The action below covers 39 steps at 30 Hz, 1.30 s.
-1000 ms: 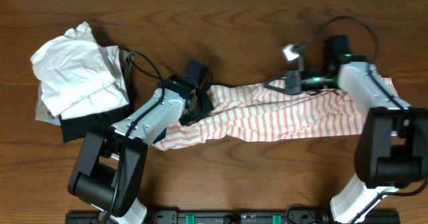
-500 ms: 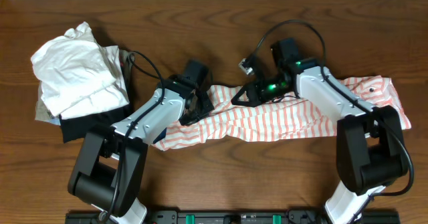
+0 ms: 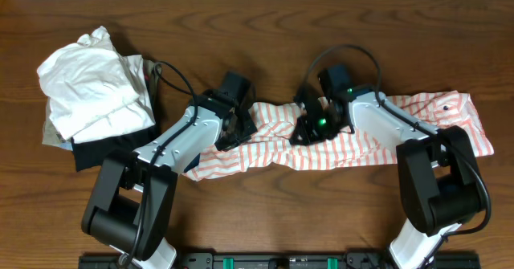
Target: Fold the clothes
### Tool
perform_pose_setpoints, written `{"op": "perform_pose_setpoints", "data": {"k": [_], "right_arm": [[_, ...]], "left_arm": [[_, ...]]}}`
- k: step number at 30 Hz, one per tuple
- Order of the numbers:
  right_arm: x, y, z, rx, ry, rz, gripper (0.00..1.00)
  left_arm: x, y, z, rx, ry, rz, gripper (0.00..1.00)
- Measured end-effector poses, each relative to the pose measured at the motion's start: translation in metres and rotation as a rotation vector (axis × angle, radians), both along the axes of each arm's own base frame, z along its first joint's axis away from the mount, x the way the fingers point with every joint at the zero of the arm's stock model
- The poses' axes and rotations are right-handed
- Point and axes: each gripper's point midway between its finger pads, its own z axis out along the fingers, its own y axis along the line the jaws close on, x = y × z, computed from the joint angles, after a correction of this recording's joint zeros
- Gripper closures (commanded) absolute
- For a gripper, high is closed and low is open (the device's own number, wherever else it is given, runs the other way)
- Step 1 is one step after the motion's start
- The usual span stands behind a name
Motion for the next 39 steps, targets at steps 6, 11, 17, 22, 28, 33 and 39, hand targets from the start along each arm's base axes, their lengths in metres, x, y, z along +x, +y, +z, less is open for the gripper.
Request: {"op": "perform_pose_setpoints", "data": {"k": [6,11,17,22,28,33,39], "right_arm": [[-0.008,-0.027,-0.022,-0.114,0.008,-0.034,0.90],[0.001,-0.044,-0.022,-0.146,-0.008,-0.084,0.91],[0.019,-0.078,-0.022,-0.154,-0.005,-0.198,0.89],[0.026,-0.105,-0.022,-0.155,0.010,-0.282,0.88],[0.029,-0.116,-0.021,-0.150,0.018,-0.313,0.87],[0.029,-0.116,-0.021,-0.149,0.018,-0.314,0.87],[0.029,-0.115,-0.021,-0.142,0.019,-0.313,0.86]], "left_arm": [[-0.002,0.001,-0.001,0.004,0.010,0.000,0.92],[-0.003,0.001,-0.001,0.005,0.013,-0.001,0.92],[-0.004,0.000,-0.001,-0.002,0.016,-0.003,0.92],[-0.003,0.001,0.000,-0.004,0.017,0.003,0.93],[0.005,0.015,-0.001,0.006,0.010,0.043,0.93],[0.027,0.023,0.003,-0.007,-0.060,0.085,0.93],[0.048,0.025,0.010,-0.036,-0.143,0.071,0.94]]}}
